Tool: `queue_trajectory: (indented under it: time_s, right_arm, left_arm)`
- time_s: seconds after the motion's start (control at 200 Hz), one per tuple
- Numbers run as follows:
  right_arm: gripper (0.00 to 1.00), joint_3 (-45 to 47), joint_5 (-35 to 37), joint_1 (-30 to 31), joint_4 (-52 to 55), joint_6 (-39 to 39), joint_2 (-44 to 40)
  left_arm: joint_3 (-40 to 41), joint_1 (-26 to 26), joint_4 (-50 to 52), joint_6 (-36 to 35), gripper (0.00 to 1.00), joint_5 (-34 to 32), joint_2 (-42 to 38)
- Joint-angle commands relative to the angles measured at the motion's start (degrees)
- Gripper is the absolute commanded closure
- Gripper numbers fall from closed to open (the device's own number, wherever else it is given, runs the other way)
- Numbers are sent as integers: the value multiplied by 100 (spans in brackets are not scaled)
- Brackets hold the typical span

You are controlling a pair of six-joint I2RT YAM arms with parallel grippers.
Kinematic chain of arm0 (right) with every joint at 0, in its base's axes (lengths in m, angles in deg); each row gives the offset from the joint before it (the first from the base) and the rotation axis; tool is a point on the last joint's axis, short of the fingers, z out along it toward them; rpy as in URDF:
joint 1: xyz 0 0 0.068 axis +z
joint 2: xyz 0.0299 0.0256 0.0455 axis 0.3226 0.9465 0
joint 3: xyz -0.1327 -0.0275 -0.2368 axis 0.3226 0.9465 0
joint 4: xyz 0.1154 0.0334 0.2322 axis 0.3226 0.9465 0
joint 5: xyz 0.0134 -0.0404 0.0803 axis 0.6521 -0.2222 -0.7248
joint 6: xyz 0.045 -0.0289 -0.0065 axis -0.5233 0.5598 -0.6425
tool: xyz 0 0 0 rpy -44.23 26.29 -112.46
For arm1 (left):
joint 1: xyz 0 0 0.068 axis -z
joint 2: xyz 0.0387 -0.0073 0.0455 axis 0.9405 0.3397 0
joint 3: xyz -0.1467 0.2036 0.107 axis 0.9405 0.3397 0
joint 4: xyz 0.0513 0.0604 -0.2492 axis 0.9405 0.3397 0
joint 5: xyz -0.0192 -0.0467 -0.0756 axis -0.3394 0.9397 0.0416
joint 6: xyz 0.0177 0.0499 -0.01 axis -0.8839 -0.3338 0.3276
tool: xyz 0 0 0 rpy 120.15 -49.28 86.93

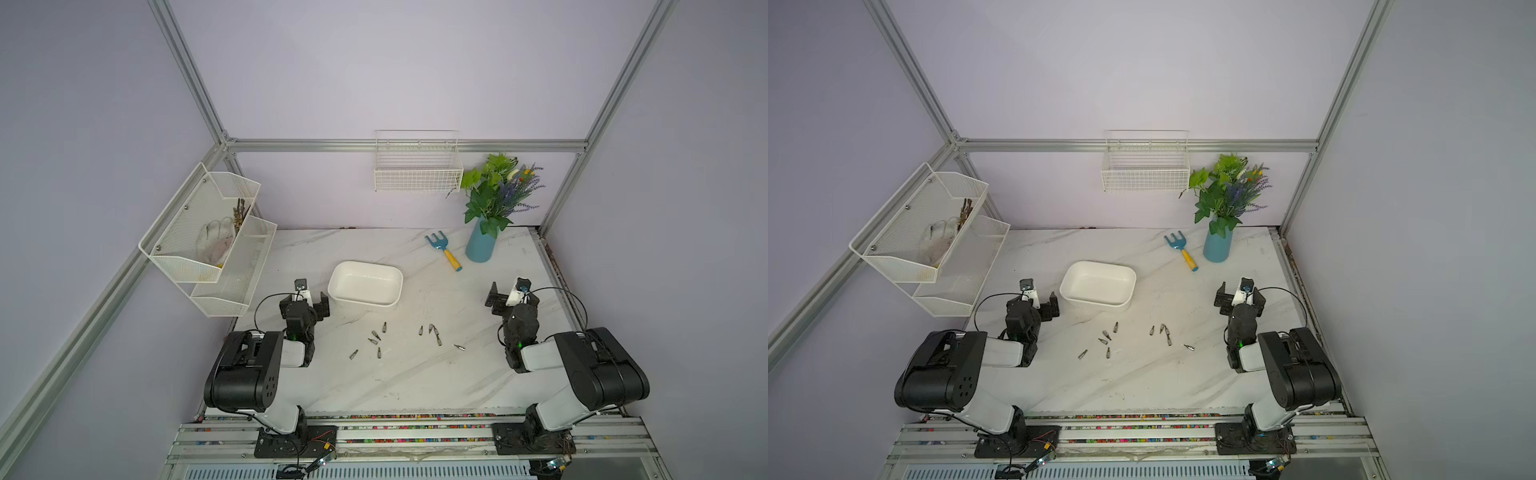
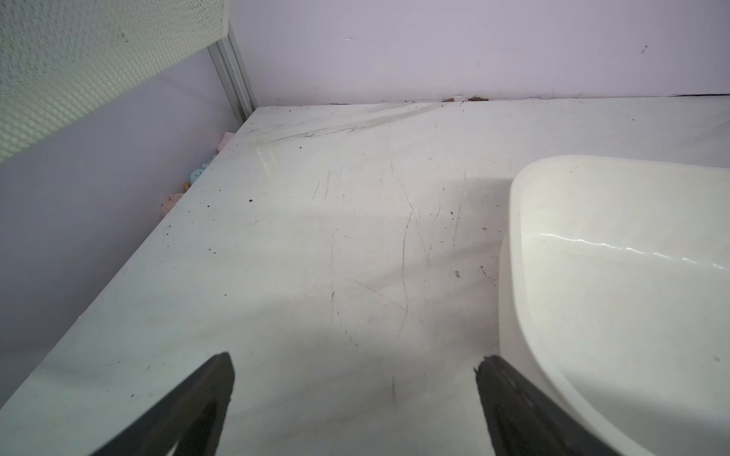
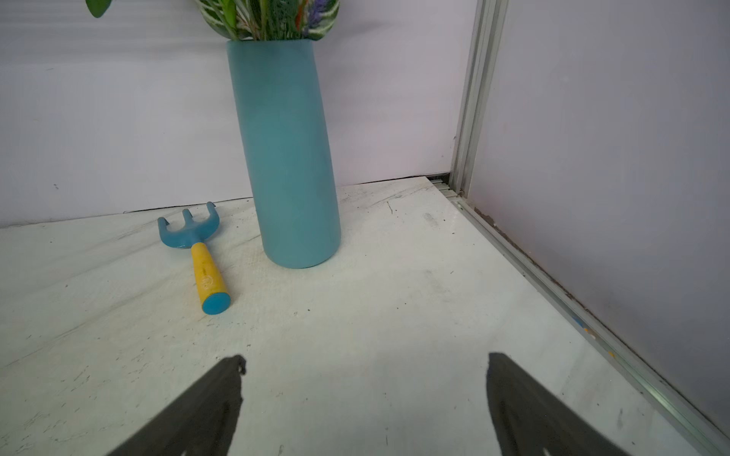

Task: Put the bit on the desktop into the storage box
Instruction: Move the storage box to the center of the board.

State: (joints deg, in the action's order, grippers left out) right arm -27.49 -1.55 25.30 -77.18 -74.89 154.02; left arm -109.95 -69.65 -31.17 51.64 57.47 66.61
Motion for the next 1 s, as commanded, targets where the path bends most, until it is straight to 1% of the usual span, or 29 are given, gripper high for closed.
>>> queue_trajectory:
  time_s: [0.0, 0.995]
  right_arm:
    - [0, 58, 29, -12, -109, -69, 36]
    - [0, 58, 25, -8, -109, -73, 40]
  left_arm:
    - [-40, -26, -199, -74, 0, 139, -114]
    - [-101, -23, -127, -29, 0, 113, -85]
